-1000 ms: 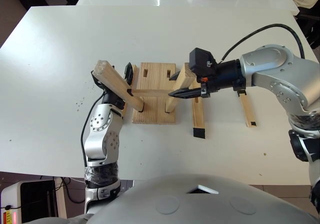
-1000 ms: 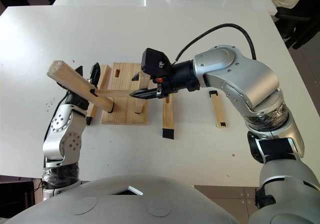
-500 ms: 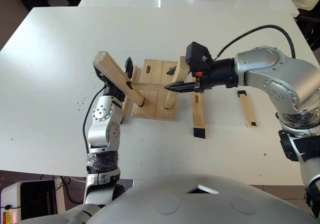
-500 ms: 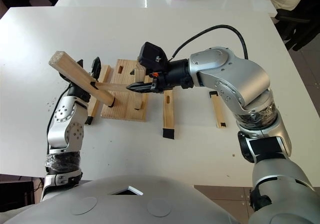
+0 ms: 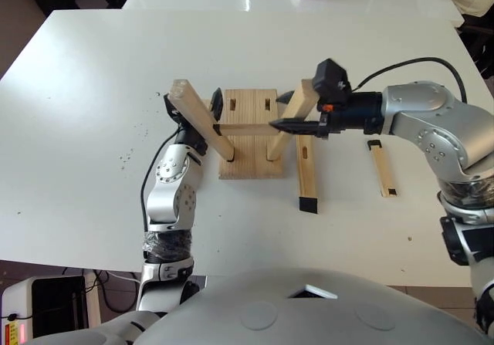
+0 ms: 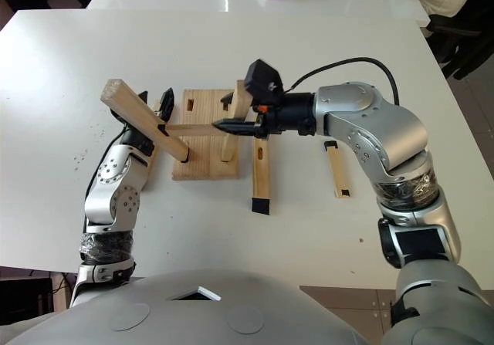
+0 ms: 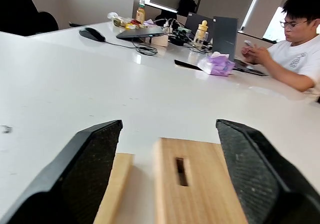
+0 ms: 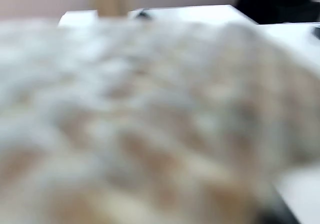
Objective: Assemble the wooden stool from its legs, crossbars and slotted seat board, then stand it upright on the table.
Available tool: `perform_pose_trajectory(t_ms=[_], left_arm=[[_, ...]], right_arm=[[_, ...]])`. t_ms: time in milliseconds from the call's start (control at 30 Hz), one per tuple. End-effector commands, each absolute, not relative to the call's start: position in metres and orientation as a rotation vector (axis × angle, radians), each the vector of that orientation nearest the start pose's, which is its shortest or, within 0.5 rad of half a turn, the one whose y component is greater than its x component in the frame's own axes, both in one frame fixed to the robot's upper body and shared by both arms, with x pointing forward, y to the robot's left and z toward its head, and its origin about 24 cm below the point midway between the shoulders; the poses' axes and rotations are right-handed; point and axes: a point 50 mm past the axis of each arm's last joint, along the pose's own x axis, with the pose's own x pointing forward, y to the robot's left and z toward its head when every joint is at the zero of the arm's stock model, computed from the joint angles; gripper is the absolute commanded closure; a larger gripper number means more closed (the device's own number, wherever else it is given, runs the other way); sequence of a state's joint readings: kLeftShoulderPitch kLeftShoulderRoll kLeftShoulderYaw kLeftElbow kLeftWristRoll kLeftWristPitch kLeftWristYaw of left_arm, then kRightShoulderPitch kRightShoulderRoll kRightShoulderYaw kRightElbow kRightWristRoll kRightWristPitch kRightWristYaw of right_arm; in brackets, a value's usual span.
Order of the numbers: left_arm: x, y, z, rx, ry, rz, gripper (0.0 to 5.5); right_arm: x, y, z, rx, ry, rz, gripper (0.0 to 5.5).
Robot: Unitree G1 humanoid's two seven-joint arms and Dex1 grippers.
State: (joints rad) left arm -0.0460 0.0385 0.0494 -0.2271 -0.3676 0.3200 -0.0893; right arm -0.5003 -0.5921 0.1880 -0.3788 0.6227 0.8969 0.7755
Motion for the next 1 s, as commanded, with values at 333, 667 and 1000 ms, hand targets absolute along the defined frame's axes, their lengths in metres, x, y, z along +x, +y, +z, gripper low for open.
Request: perform_pose_trajectory(t_ms=[333,667,1000], left_arm=[[0.245,0.202,0.120,-0.279,-0.071,-0.154,0.52],[0.232,0.221,0.223,-0.462,-0.429,-0.261,0.52],[0.220,0.158,0.250,-0.441,-0.403,-0.596,1.18]], right_arm=[[0.234,-0.128,0.184,0.044,0.261,1.226,1.59],[0.231,-0.164,0.247,0.191,-0.098,1.226,1.59],[0.235,-0.113,0.240,0.319,-0.183,1.172,2.76]])
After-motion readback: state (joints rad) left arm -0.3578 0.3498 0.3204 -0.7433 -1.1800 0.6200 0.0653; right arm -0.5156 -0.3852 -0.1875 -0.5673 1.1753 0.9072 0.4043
